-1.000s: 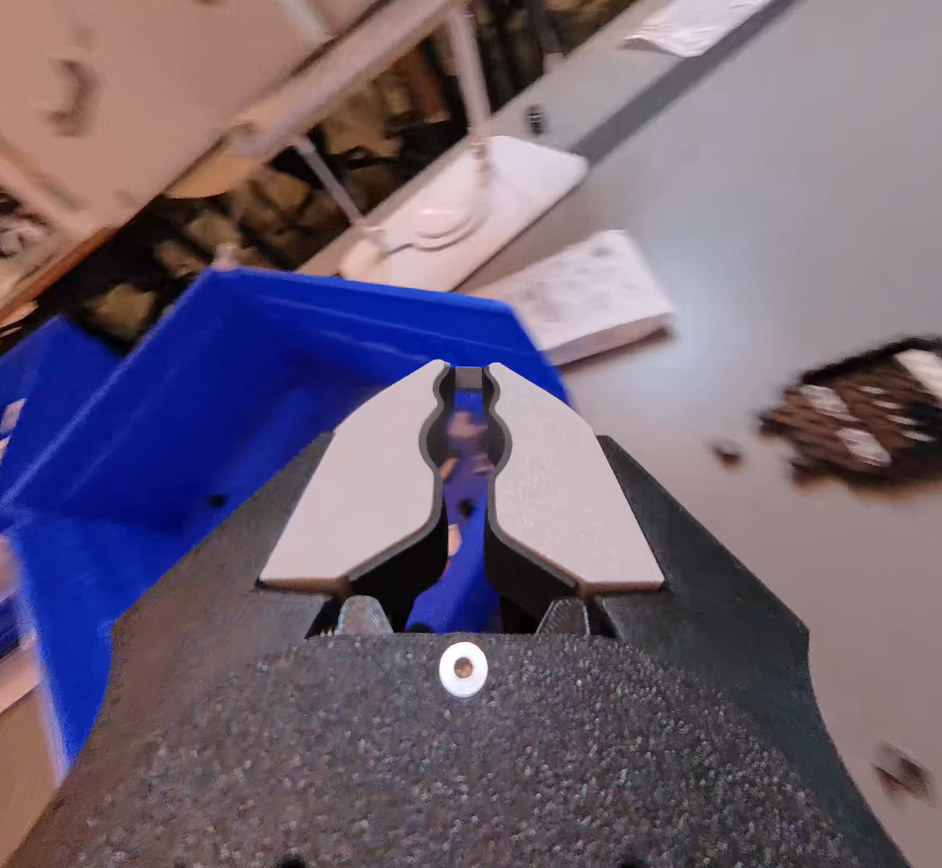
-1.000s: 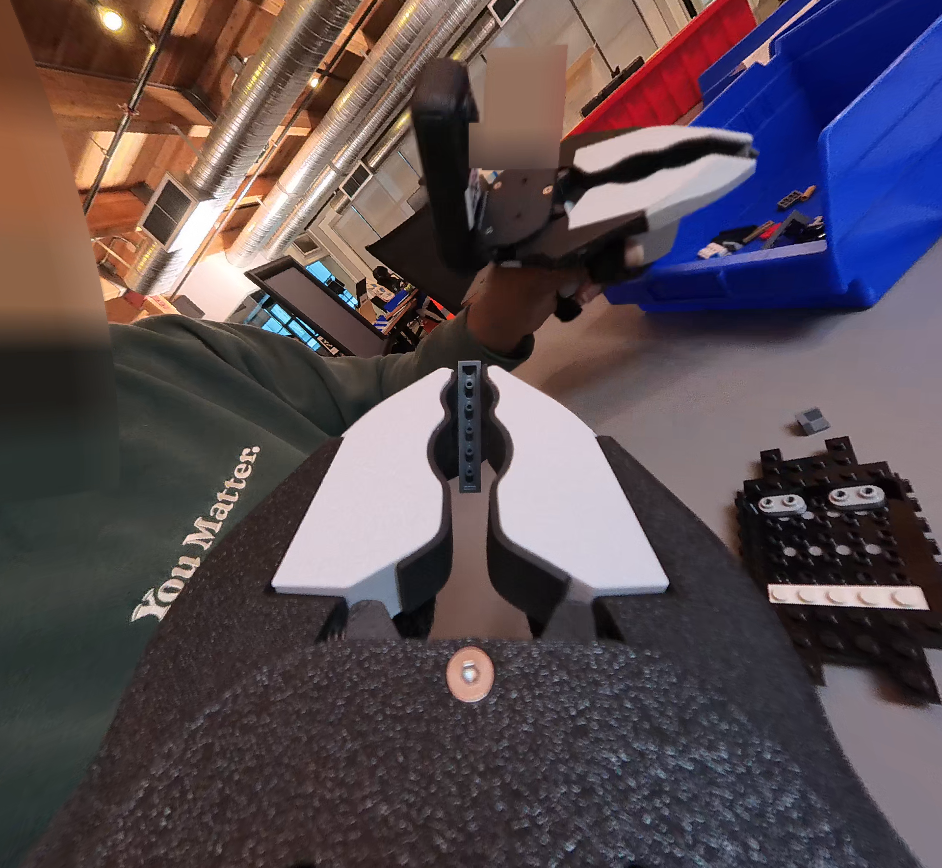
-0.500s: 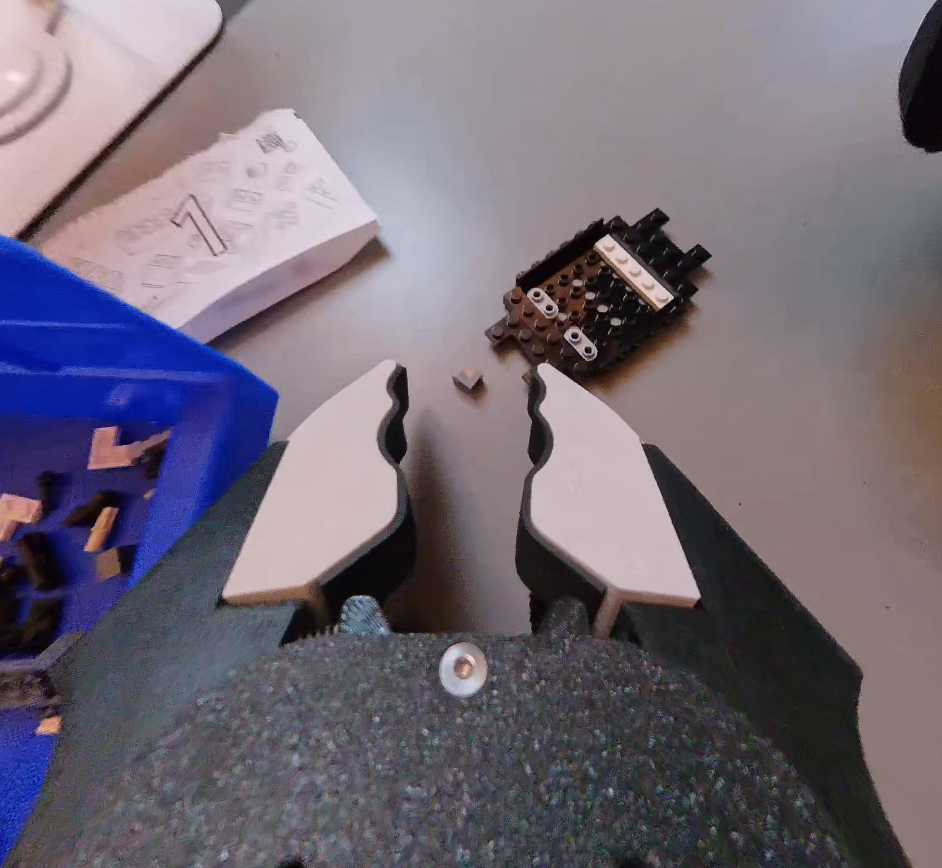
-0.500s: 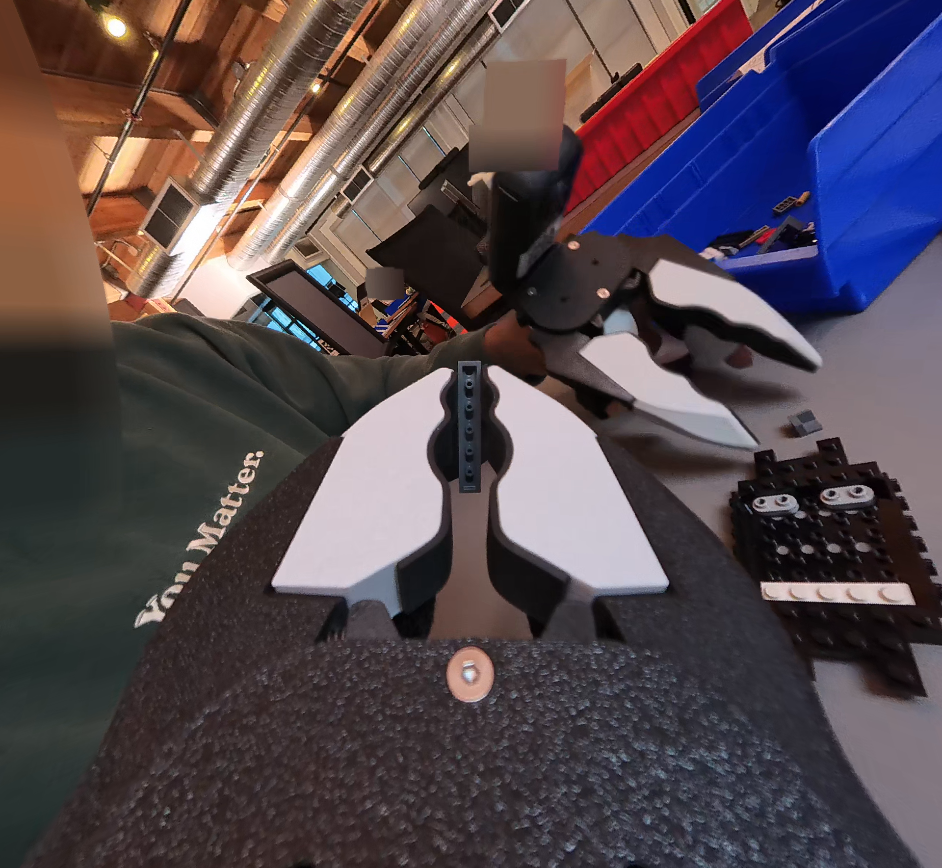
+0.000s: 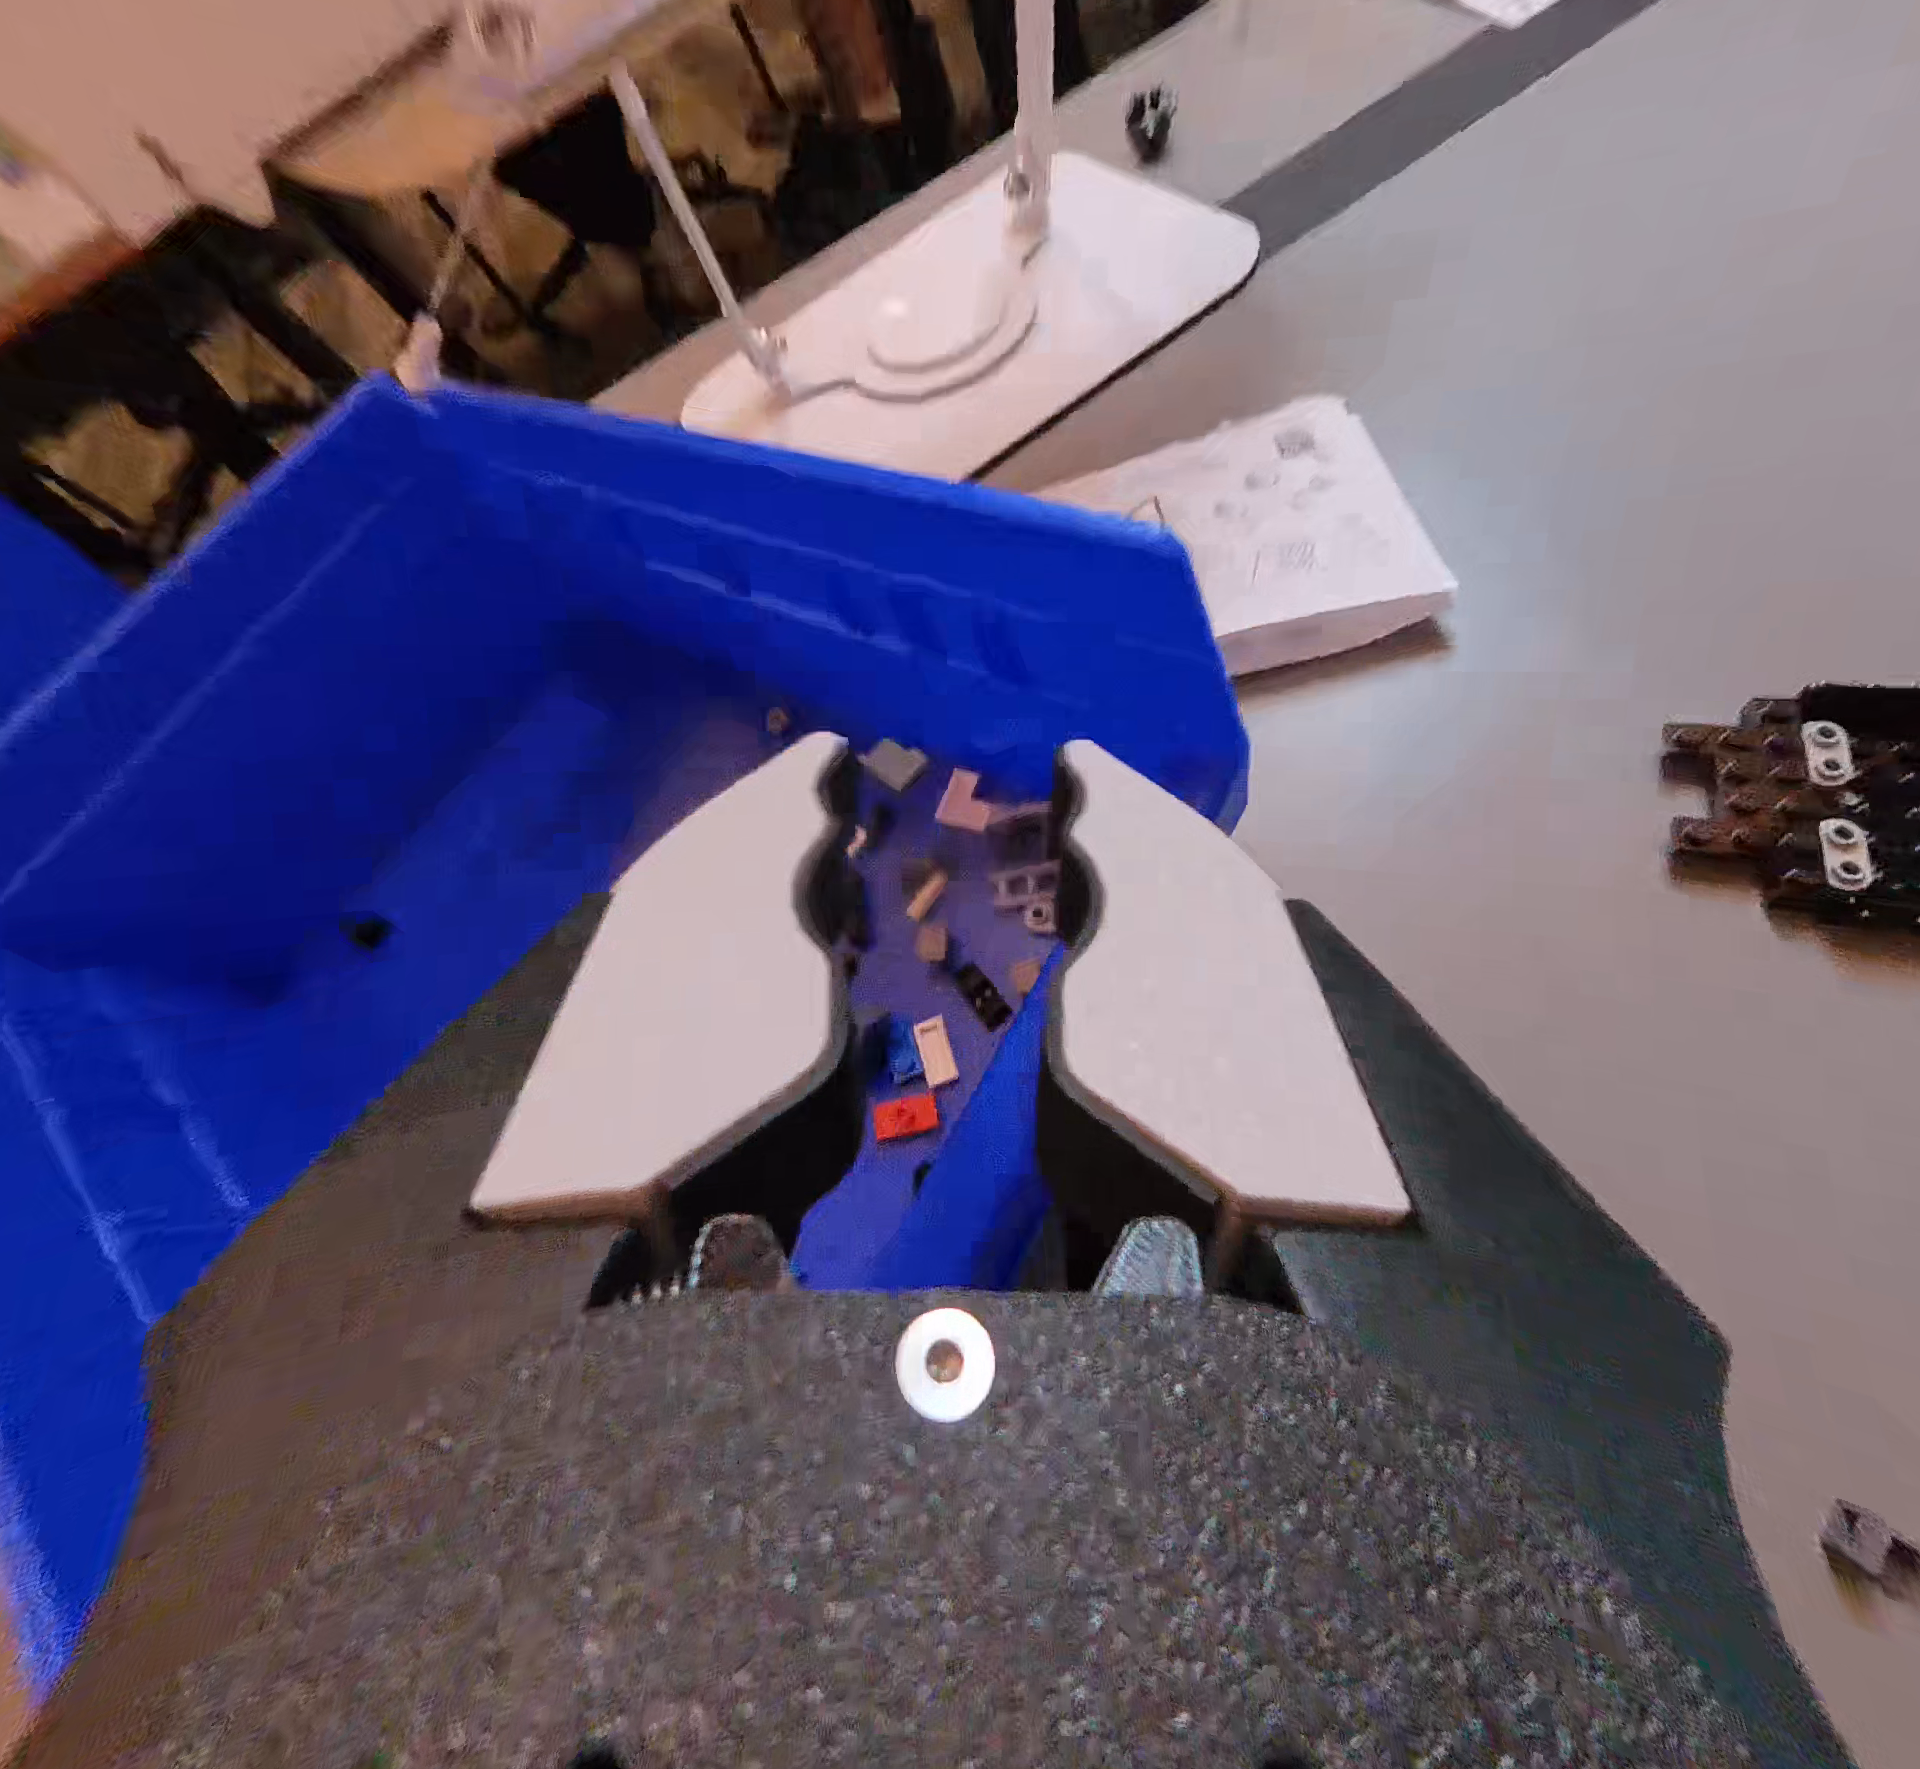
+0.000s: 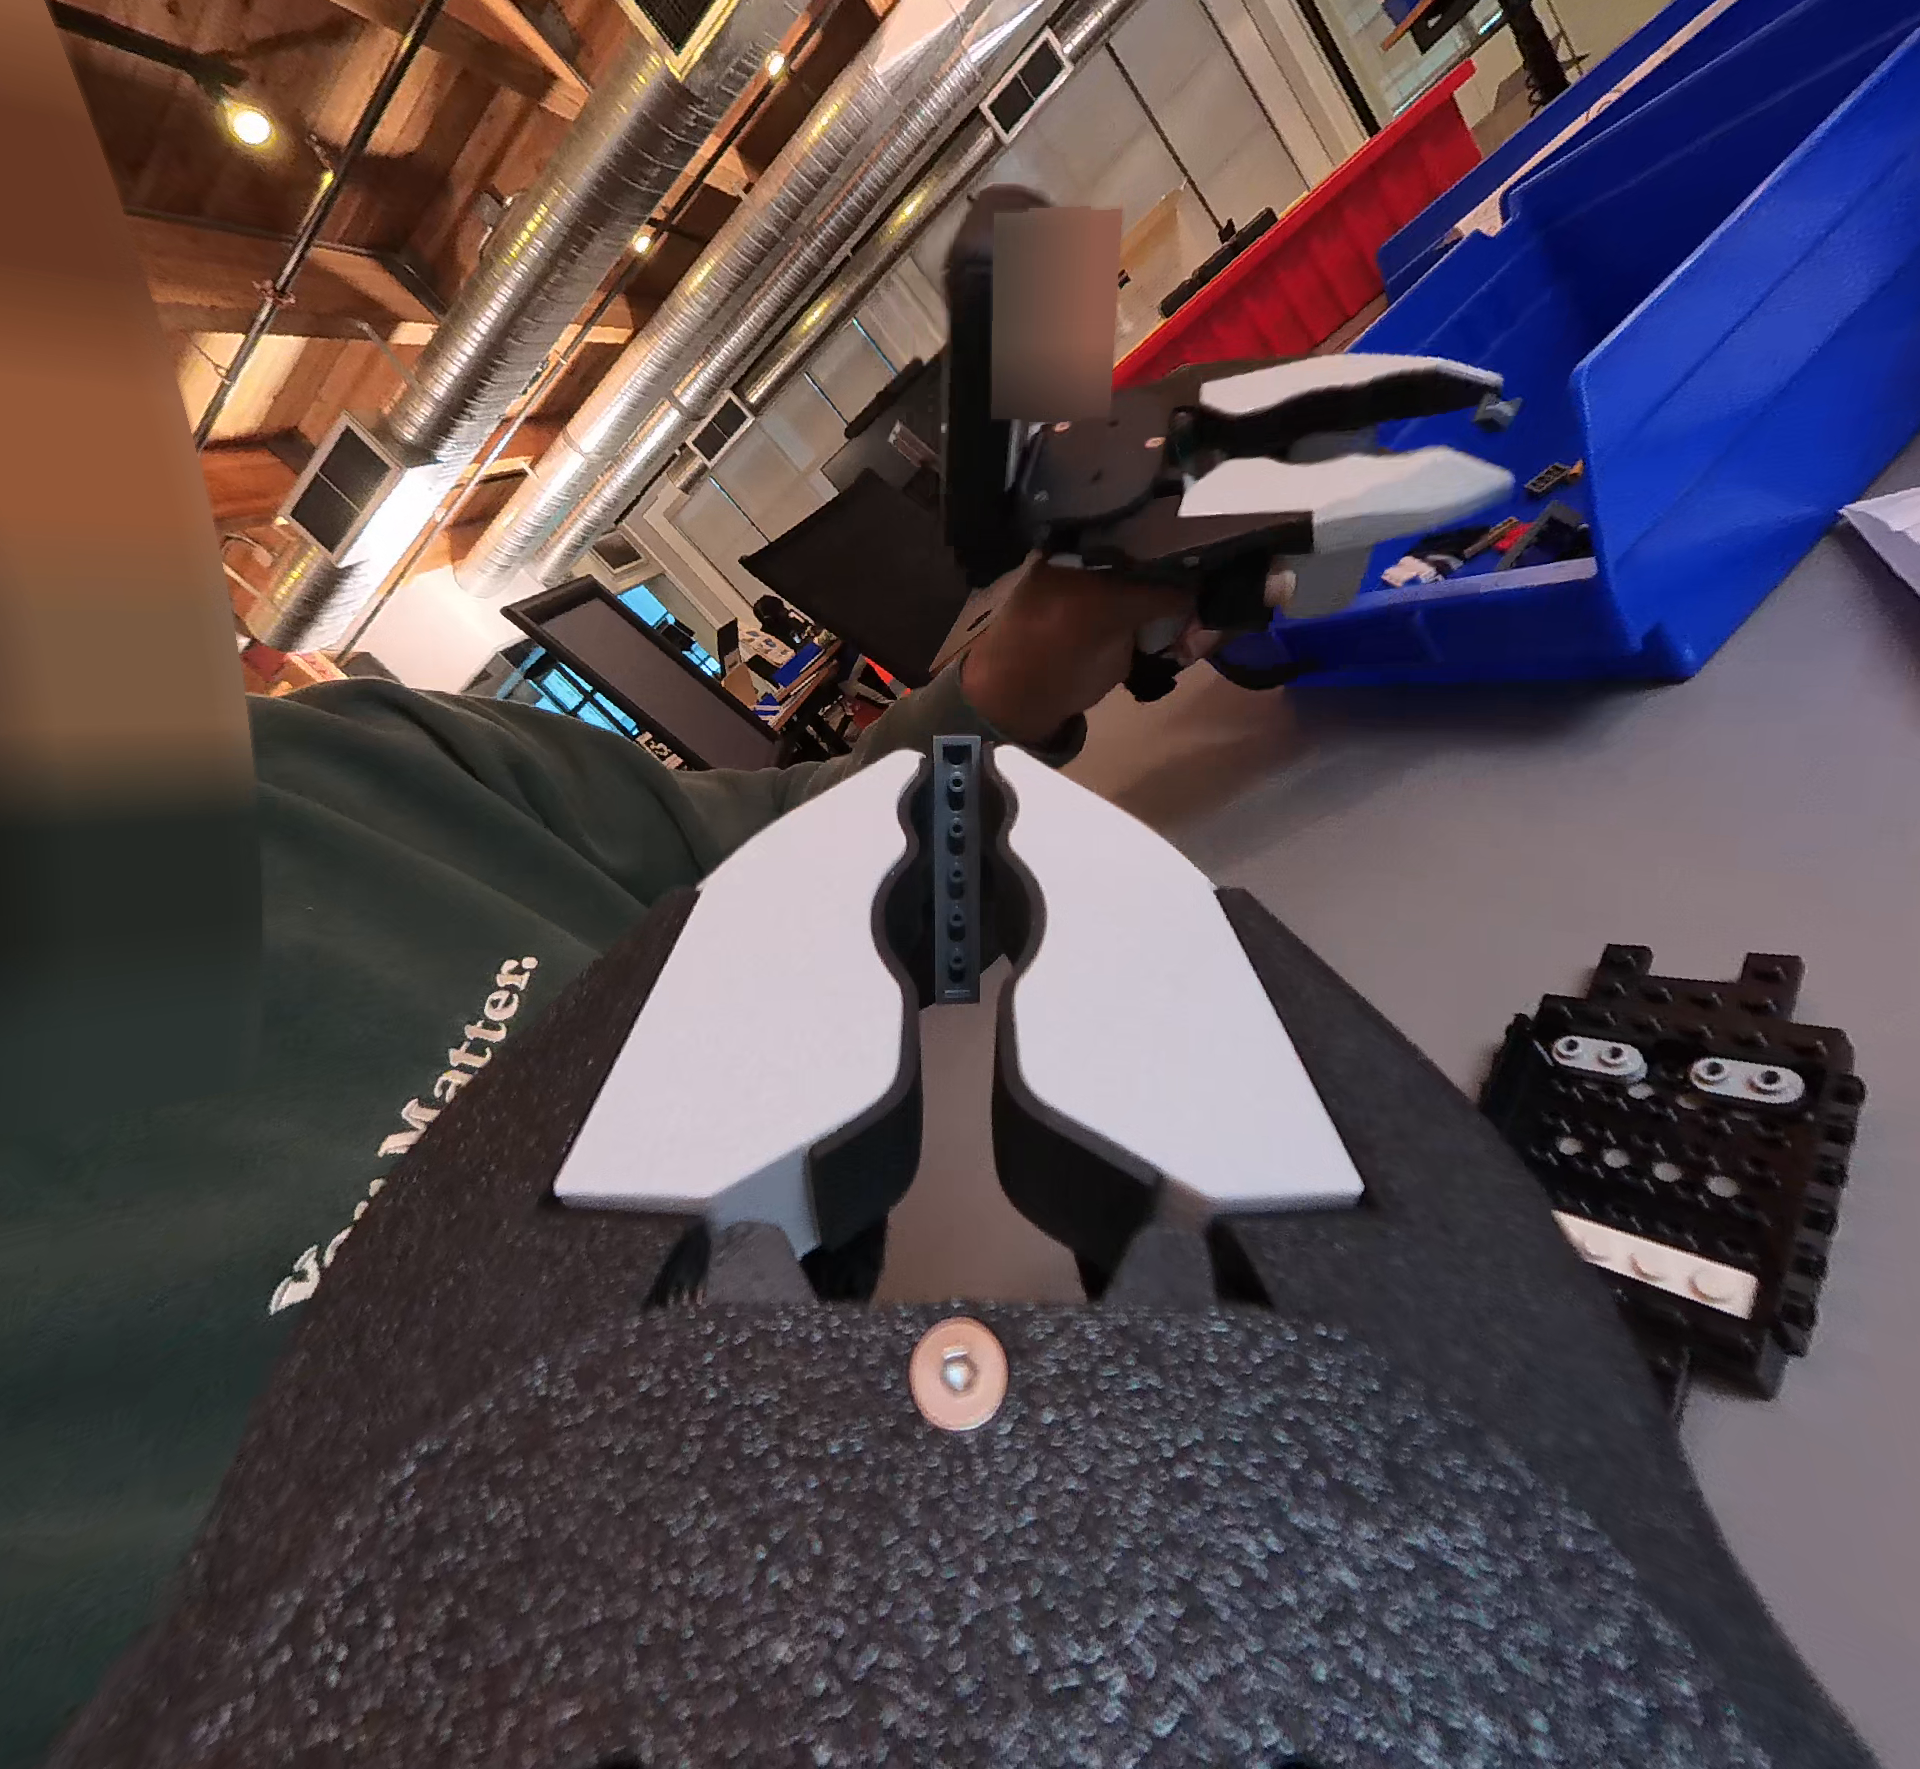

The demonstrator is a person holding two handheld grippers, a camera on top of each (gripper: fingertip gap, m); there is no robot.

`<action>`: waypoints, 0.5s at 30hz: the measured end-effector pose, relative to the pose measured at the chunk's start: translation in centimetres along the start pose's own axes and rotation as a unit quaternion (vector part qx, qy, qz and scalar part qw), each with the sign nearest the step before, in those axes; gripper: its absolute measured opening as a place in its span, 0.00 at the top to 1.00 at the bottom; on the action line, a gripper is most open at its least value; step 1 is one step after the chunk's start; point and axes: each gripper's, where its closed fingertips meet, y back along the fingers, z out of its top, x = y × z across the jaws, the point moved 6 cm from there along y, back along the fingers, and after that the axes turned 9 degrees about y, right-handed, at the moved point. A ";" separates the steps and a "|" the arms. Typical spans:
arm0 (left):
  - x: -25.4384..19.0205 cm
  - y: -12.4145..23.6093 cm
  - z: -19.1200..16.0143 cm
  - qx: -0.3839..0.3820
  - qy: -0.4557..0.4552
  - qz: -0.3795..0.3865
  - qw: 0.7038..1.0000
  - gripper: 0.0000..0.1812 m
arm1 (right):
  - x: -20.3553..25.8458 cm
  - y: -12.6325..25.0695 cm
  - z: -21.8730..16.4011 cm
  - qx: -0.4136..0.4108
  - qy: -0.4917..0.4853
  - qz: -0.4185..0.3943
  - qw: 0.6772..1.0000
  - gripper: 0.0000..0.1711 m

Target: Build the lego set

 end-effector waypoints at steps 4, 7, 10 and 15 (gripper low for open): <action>0.5 -0.6 -1.6 0.047 0.021 -0.031 0.998 0.63 | 0.1 -0.2 -0.2 0.007 0.001 0.002 1.000 0.96; -0.2 0.4 -1.4 0.045 -0.023 -0.068 0.996 0.66 | 0.0 -0.1 -0.2 0.005 0.000 0.001 1.000 0.96; -3.9 3.1 -2.4 0.106 -0.081 -0.274 0.953 0.80 | -0.1 0.0 -0.2 0.003 -0.003 0.001 1.000 0.96; -8.4 6.9 -6.5 0.213 -0.195 -0.441 0.850 0.79 | -0.1 -0.1 -0.3 0.008 -0.004 0.003 1.000 0.96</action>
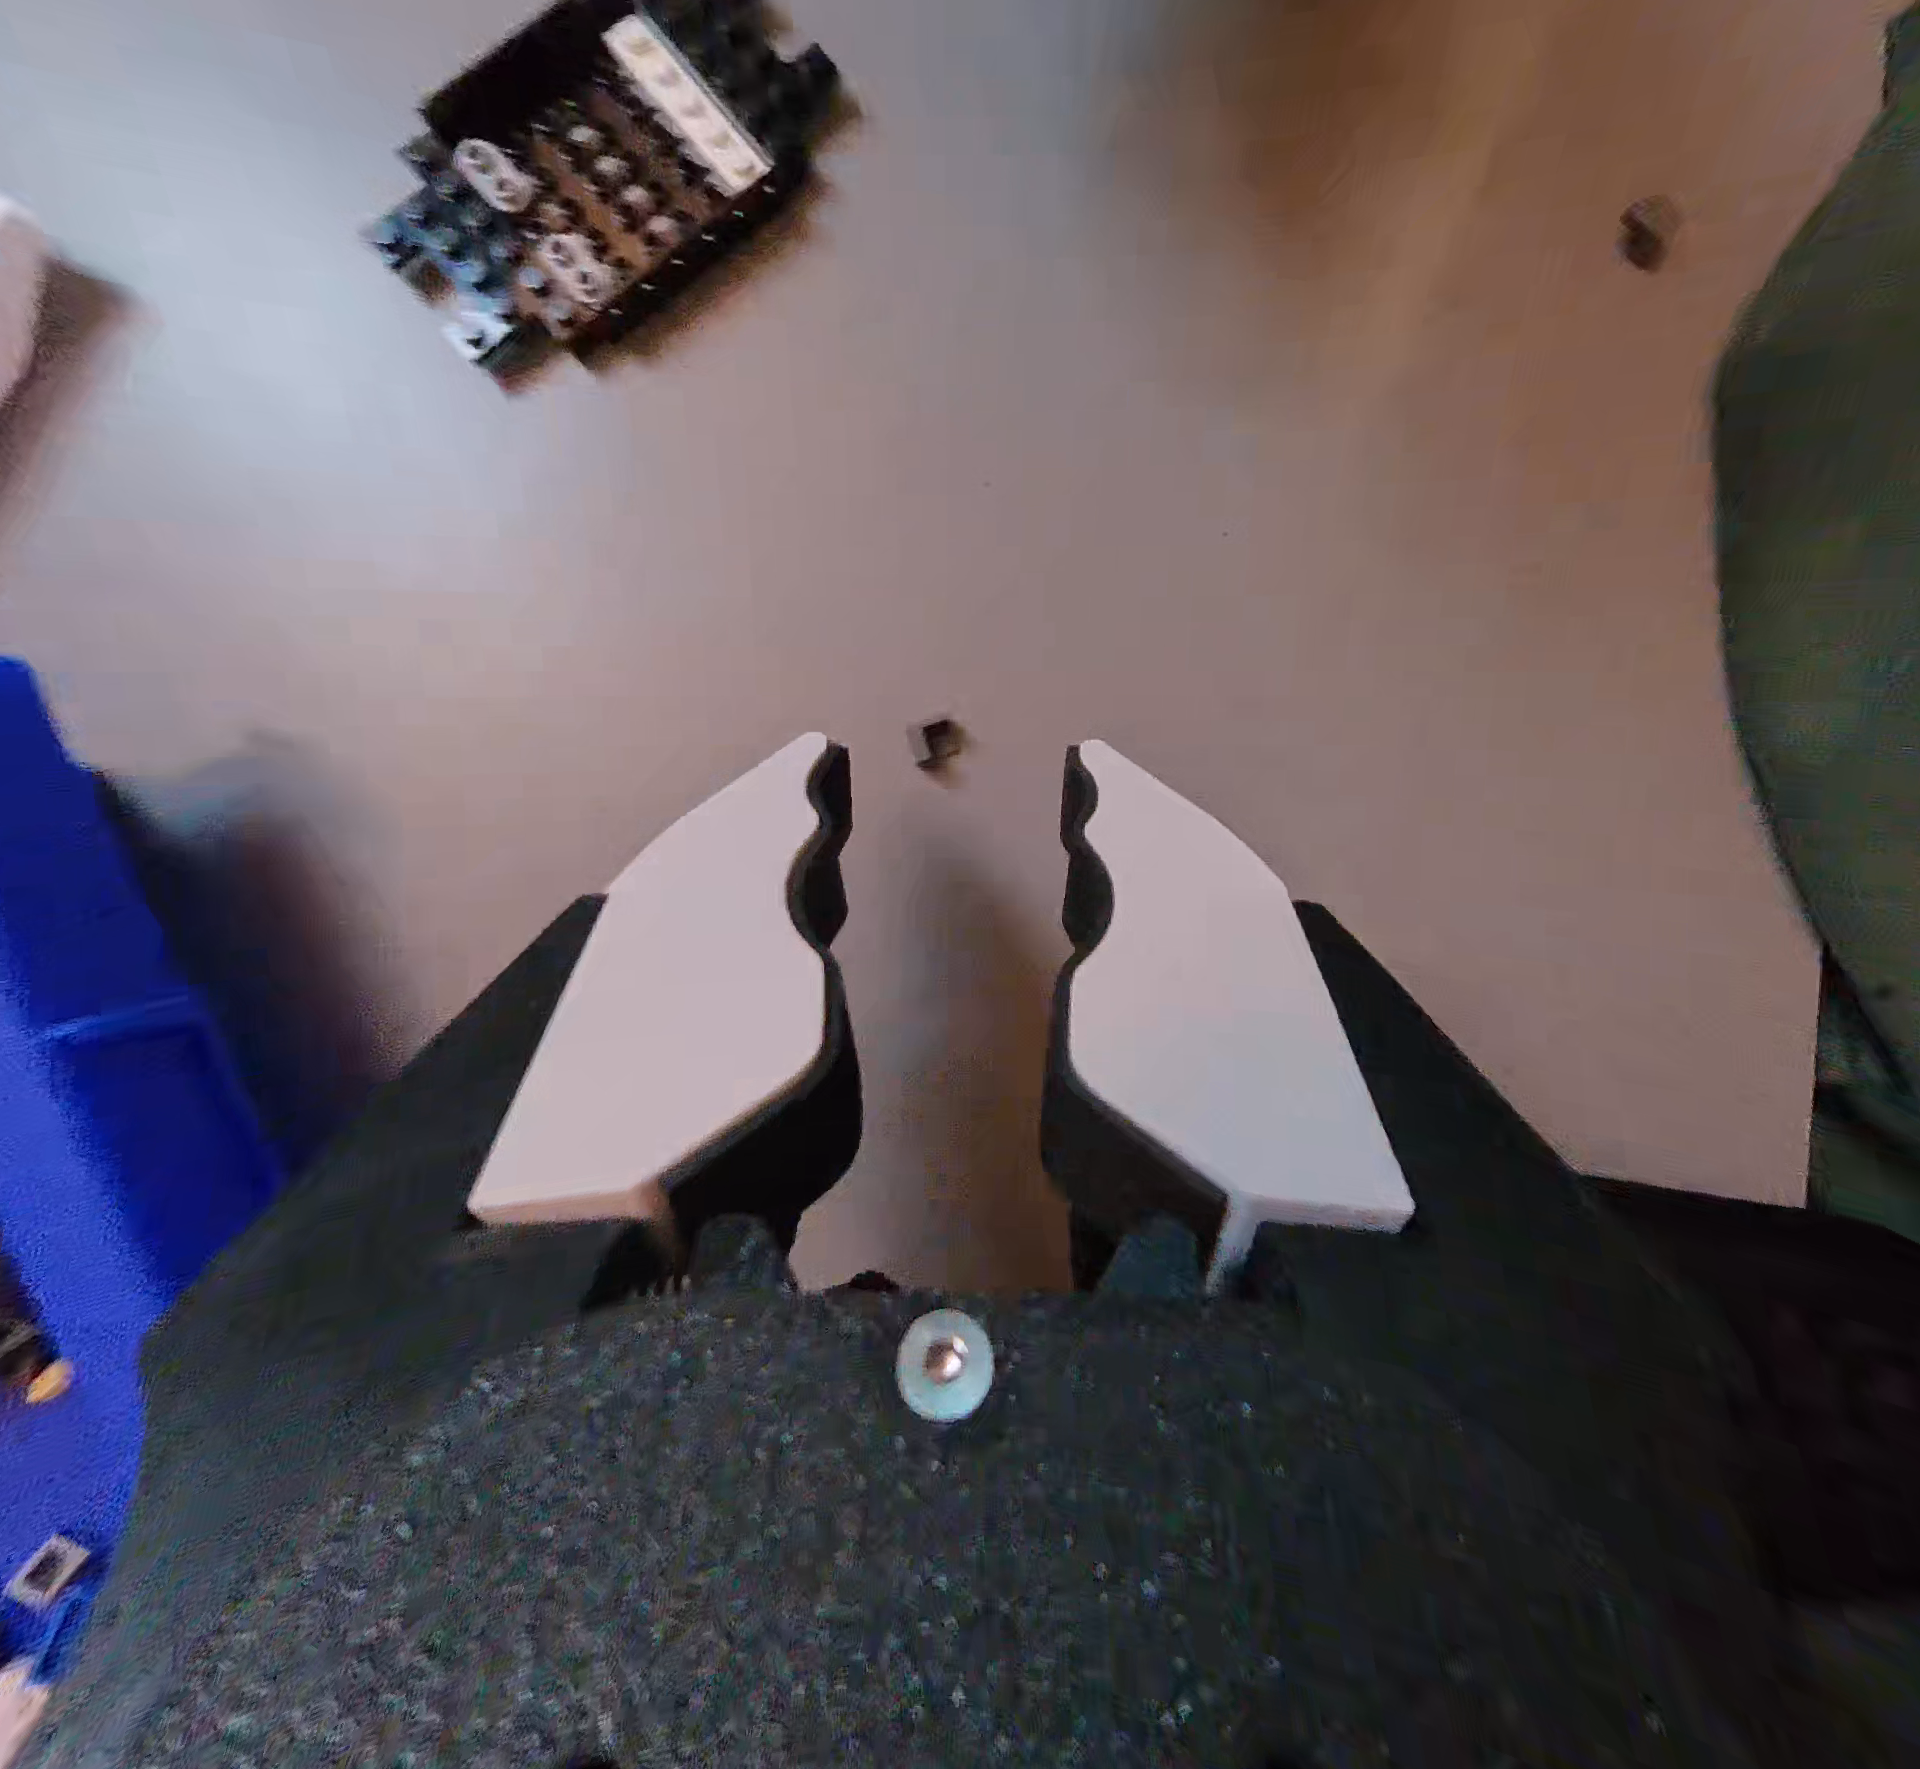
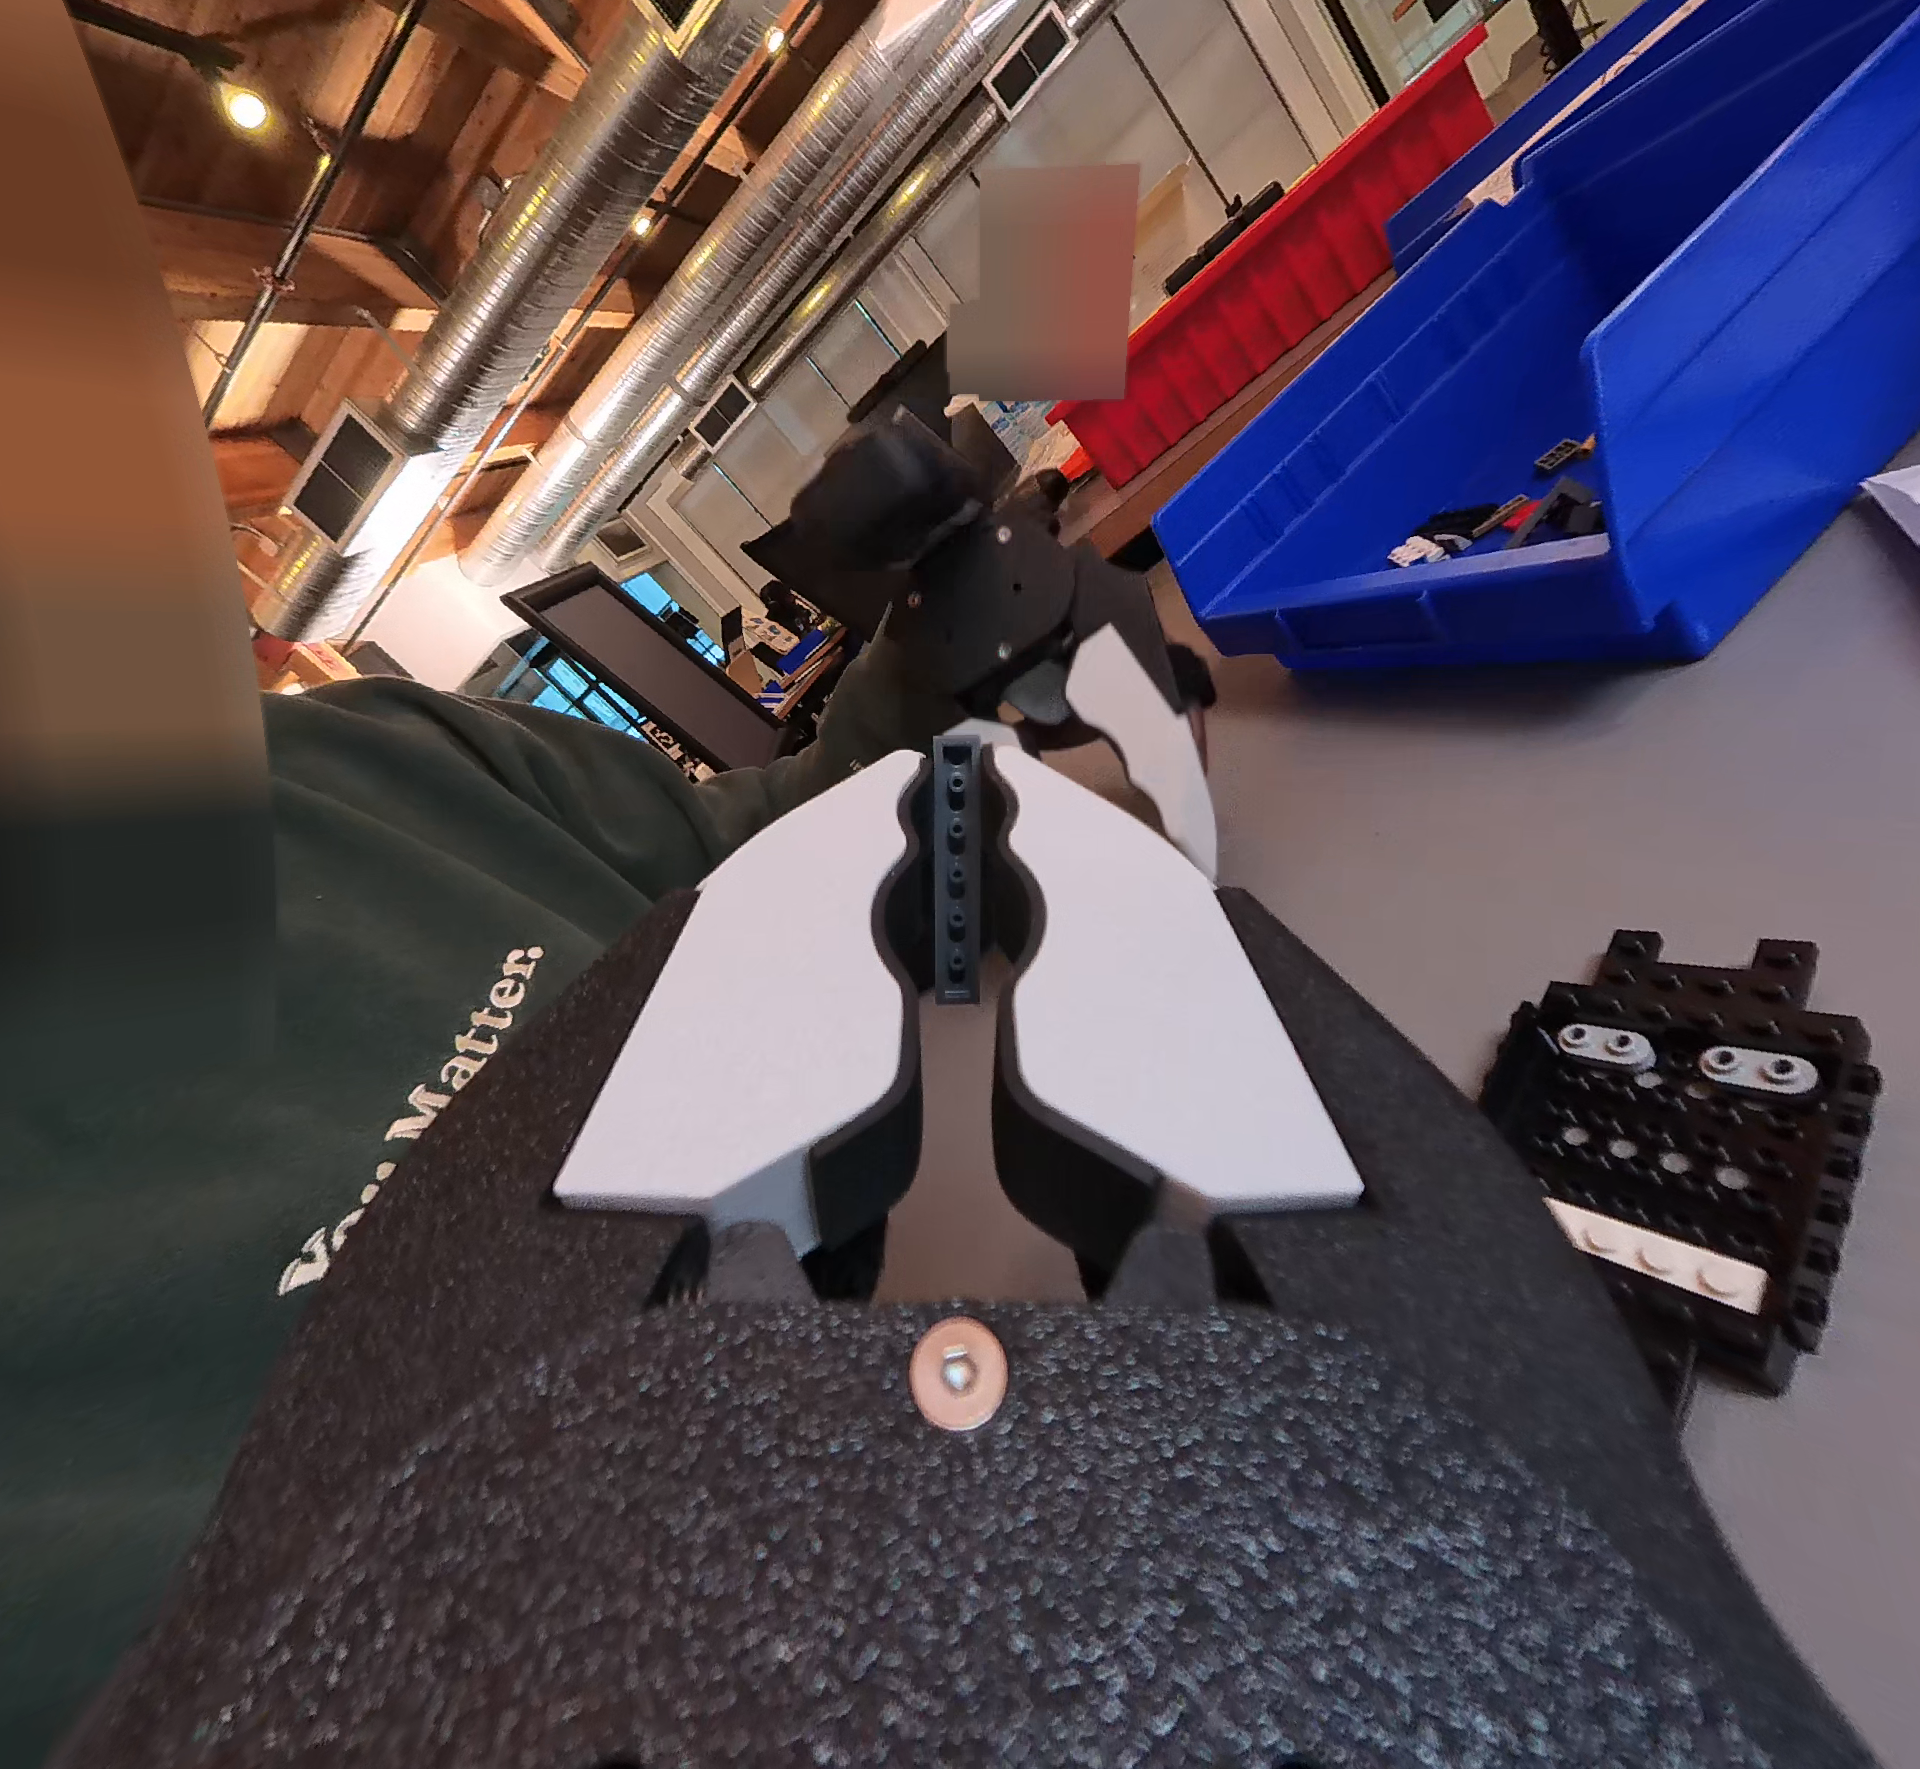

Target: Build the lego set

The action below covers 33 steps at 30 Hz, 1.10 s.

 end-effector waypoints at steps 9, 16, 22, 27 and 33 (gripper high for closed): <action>0.6 -2.1 0.1 0.031 0.004 0.020 0.999 0.99 | 0.2 0.1 0.2 0.000 0.008 -0.002 1.000 0.96; 1.0 -1.5 0.5 0.016 0.005 0.054 0.998 1.00 | 0.3 0.0 0.2 0.001 0.008 0.000 1.000 0.96; 1.9 0.3 1.4 -0.023 0.015 0.098 0.995 1.00 | 0.3 0.1 0.2 -0.001 0.007 0.000 1.000 0.96; 1.8 -0.1 0.9 -0.011 0.022 0.085 0.996 1.00 | 0.3 0.0 0.1 0.002 0.008 0.001 1.000 0.96; 2.1 -2.5 0.0 0.029 0.035 0.058 0.997 0.93 | 0.3 -0.1 0.1 0.003 0.007 0.002 1.000 0.96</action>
